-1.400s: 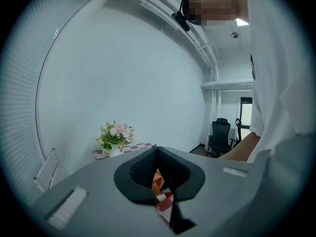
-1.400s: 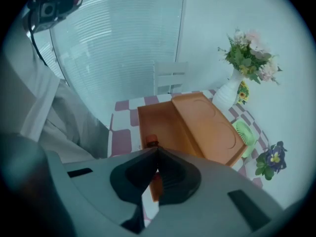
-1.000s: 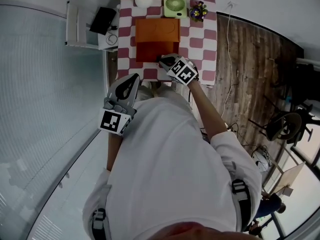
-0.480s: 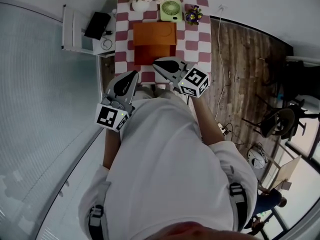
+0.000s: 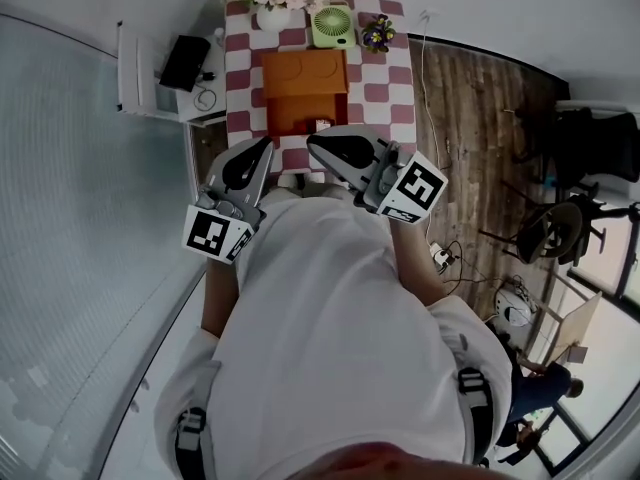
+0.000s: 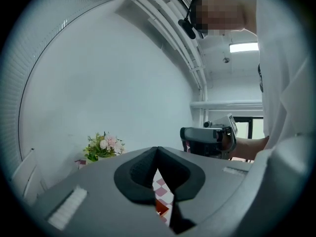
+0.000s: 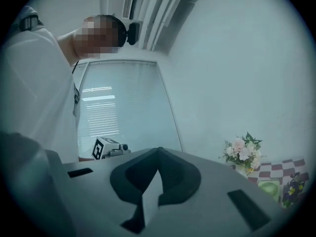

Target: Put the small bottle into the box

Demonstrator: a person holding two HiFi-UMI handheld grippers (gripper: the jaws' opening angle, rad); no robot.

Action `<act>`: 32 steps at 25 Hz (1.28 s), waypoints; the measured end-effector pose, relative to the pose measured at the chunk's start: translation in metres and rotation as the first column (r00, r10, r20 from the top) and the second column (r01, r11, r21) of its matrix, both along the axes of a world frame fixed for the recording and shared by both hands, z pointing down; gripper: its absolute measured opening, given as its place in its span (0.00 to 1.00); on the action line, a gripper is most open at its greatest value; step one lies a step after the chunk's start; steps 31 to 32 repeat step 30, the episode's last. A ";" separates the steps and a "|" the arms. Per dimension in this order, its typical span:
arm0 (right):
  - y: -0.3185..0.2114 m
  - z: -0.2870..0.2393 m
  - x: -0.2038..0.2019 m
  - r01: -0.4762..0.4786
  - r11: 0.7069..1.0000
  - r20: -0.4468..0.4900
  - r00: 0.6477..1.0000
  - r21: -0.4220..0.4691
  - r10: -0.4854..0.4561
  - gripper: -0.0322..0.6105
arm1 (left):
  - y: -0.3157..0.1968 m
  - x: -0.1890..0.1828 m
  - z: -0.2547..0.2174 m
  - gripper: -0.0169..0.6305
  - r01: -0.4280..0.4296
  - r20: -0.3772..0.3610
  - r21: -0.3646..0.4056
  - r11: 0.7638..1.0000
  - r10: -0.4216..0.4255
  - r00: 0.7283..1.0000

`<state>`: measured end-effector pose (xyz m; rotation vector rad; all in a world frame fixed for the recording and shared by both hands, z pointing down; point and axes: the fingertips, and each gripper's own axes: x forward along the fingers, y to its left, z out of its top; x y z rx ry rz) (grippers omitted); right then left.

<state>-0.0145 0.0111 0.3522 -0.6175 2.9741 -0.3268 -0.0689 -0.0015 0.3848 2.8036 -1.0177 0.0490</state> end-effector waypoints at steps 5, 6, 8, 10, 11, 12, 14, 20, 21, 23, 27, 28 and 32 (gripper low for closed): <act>0.001 -0.013 -0.007 -0.065 0.996 -0.063 0.996 0.064 0.069 0.05 | 0.000 -0.006 0.001 0.03 -0.022 -0.021 -0.012 1.000 0.022 1.000; 0.001 -0.014 -0.008 -0.084 0.994 -0.067 0.994 0.070 0.088 0.05 | 0.000 -0.007 0.002 0.03 -0.027 -0.023 -0.012 1.000 0.027 0.999; 0.002 -0.015 -0.009 -0.104 0.992 -0.069 0.992 0.077 0.110 0.05 | 0.000 -0.008 0.002 0.03 -0.035 -0.029 -0.011 0.999 0.034 0.999; 0.003 -0.014 -0.010 -0.109 0.991 -0.078 0.990 0.075 0.115 0.05 | -0.001 -0.009 0.001 0.03 -0.042 -0.035 -0.007 0.999 0.041 0.999; 0.003 -0.012 -0.011 -0.110 0.991 -0.088 0.989 0.075 0.117 0.05 | -0.002 -0.009 0.000 0.03 -0.045 -0.037 -0.004 0.999 0.045 0.998; 0.003 -0.011 -0.011 -0.111 0.991 -0.098 0.988 0.075 0.119 0.05 | -0.001 -0.010 0.000 0.03 -0.049 -0.039 -0.002 0.999 0.048 0.998; 0.003 -0.009 -0.012 -0.117 0.991 -0.100 0.987 0.072 0.124 0.05 | 0.002 -0.010 -0.002 0.03 -0.057 -0.044 0.001 0.998 0.057 0.997; 0.006 -0.011 -0.016 -0.124 0.990 -0.082 0.988 0.063 0.129 0.05 | 0.008 -0.015 0.000 0.03 -0.071 -0.048 -0.012 0.997 0.070 0.996; 0.007 -0.012 -0.017 -0.124 0.990 -0.082 0.988 0.065 0.129 0.05 | 0.009 -0.016 0.001 0.03 -0.073 -0.047 -0.014 0.997 0.072 0.996; 0.009 -0.013 -0.019 -0.123 0.990 -0.082 0.988 0.070 0.129 0.05 | 0.011 -0.017 0.002 0.03 -0.078 -0.049 -0.017 0.997 0.077 0.996; 0.013 -0.013 -0.023 -0.128 0.989 -0.081 0.988 0.068 0.133 0.05 | 0.015 -0.020 0.007 0.03 -0.094 -0.044 -0.018 0.995 0.093 0.995; 0.014 -0.013 -0.024 -0.129 0.989 -0.081 0.988 0.067 0.135 0.05 | 0.016 -0.021 0.008 0.03 -0.097 -0.042 -0.019 0.995 0.096 0.995; 0.018 -0.012 -0.025 -0.132 0.989 -0.084 0.987 0.065 0.137 0.05 | 0.018 -0.023 0.009 0.03 -0.101 -0.039 -0.019 0.995 0.100 0.994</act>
